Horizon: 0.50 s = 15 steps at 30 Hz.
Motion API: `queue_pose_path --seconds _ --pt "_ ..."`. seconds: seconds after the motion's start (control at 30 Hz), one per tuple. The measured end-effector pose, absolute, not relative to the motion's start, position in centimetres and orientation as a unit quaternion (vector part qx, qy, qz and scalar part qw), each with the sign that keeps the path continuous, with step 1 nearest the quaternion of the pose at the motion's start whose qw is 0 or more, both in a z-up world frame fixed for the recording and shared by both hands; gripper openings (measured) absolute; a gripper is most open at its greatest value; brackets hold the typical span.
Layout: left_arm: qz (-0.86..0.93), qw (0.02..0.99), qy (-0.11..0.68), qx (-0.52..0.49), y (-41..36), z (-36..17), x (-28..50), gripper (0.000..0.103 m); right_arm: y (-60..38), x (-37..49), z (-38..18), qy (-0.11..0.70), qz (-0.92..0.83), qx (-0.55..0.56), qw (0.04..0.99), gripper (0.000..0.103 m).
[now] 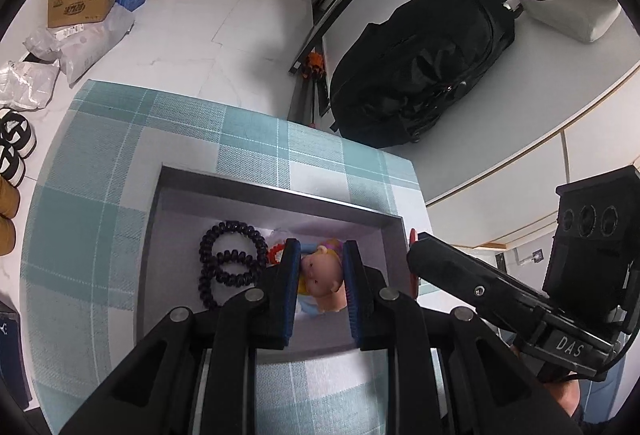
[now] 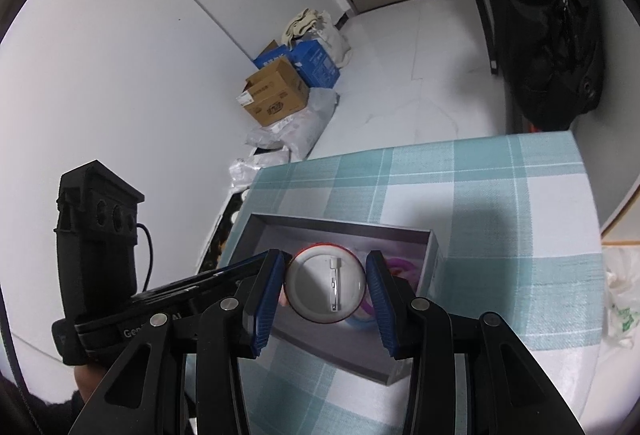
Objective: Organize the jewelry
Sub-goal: 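Lower the pig and badge into the silver box and open both grippers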
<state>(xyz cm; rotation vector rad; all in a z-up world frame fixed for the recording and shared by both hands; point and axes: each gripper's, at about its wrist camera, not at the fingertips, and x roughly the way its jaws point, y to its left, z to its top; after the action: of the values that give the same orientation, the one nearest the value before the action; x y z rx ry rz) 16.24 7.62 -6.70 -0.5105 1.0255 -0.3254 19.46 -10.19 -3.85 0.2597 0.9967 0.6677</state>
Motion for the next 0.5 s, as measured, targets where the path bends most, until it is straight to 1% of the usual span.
queue_pose_path --seconds 0.37,0.5 --pt "-0.154 0.821 0.491 -0.246 7.4 -7.3 17.3 0.016 -9.9 20.8 -5.2 0.483 0.311 0.140 0.806 0.041" --pt "-0.141 0.821 0.492 -0.254 7.8 -7.5 17.3 0.017 -10.3 20.7 -5.3 0.483 0.305 0.142 0.808 0.043"
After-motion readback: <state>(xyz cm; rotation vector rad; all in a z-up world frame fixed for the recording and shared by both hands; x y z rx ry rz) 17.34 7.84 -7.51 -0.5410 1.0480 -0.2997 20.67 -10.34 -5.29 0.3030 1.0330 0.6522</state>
